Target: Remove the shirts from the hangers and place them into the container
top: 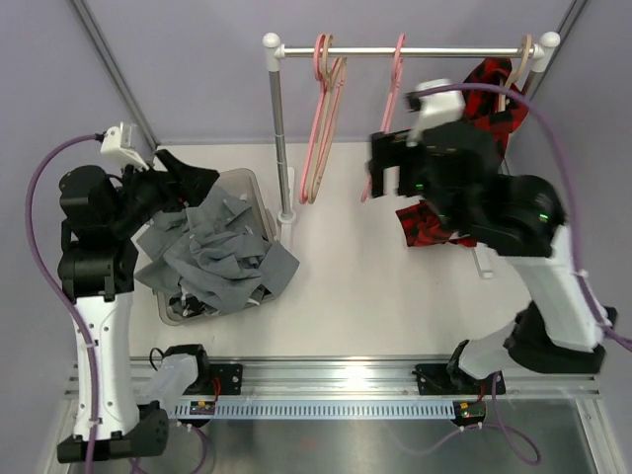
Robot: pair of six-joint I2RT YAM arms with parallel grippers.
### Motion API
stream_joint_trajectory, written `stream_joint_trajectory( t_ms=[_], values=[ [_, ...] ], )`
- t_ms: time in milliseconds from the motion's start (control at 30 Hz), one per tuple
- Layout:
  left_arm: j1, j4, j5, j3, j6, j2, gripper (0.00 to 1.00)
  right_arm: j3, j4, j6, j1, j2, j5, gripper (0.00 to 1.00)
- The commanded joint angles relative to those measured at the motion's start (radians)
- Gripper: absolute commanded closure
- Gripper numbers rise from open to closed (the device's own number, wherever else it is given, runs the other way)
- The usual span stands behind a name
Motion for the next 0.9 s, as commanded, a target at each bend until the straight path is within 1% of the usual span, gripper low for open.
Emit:
stream_joint_trajectory(
  t_ms=[0,67,133,200,233,267,300,367,400,533,633,700,733,767,833,867],
  values=[
    [-0.124,0.034,-0.072,0.141,0.066,0.015,0.22,-0.097,-0.048,0.026,-0.091,-0.161,0.209,0.01],
    [-0.128,0.053,-0.056,0.163,0.029,0.038,0.21,-0.125,-0.044,0.017,-0.135,-0.223,0.210,0.01],
    [-0.166,0.073,-0.043,0.161,0.014,0.051,0.20,-0.148,-0.056,0.015,-0.166,-0.247,0.222,0.00],
    [-0.210,0.077,-0.059,0.155,0.018,0.051,0.20,-0.183,-0.074,0.019,-0.223,-0.270,0.248,0.01],
    [-0.226,0.080,-0.089,0.149,0.020,0.048,0.20,-0.204,-0.070,0.021,-0.252,-0.277,0.249,0.01],
    [-0.239,0.086,-0.095,0.140,0.026,0.041,0.20,-0.229,-0.062,0.018,-0.284,-0.297,0.237,0.01],
    [-0.256,0.093,-0.097,0.138,0.026,0.037,0.20,-0.284,-0.029,0.007,-0.348,-0.306,0.224,0.01],
    [-0.270,0.095,-0.097,0.146,0.025,0.040,0.20,-0.326,0.013,-0.013,-0.413,-0.317,0.188,0.00],
    [-0.285,0.095,-0.096,0.150,0.028,0.041,0.20,-0.355,0.028,-0.020,-0.466,-0.314,0.179,0.01],
    [-0.315,0.097,-0.092,0.149,0.034,0.041,0.20,-0.372,0.079,-0.027,-0.542,-0.285,0.122,0.01],
    [-0.321,0.087,-0.096,0.147,0.051,0.032,0.19,-0.361,0.085,-0.019,-0.605,-0.222,0.139,0.02],
    [-0.321,0.080,-0.103,0.146,0.057,0.025,0.19,-0.358,0.098,-0.007,-0.646,-0.205,0.138,0.05],
    [-0.321,0.080,-0.102,0.144,0.063,0.018,0.18,-0.355,0.104,-0.002,-0.678,-0.190,0.127,0.09],
    [-0.322,0.080,-0.100,0.144,0.064,0.015,0.18,-0.343,0.108,0.000,-0.688,-0.184,0.127,0.26],
    [-0.321,0.077,-0.092,0.138,0.075,0.014,0.18,-0.332,0.114,0.003,-0.706,-0.158,0.130,0.56],
    [-0.321,0.071,-0.092,0.137,0.080,0.014,0.18,-0.324,0.125,0.001,-0.708,-0.149,0.142,0.68]
  ],
)
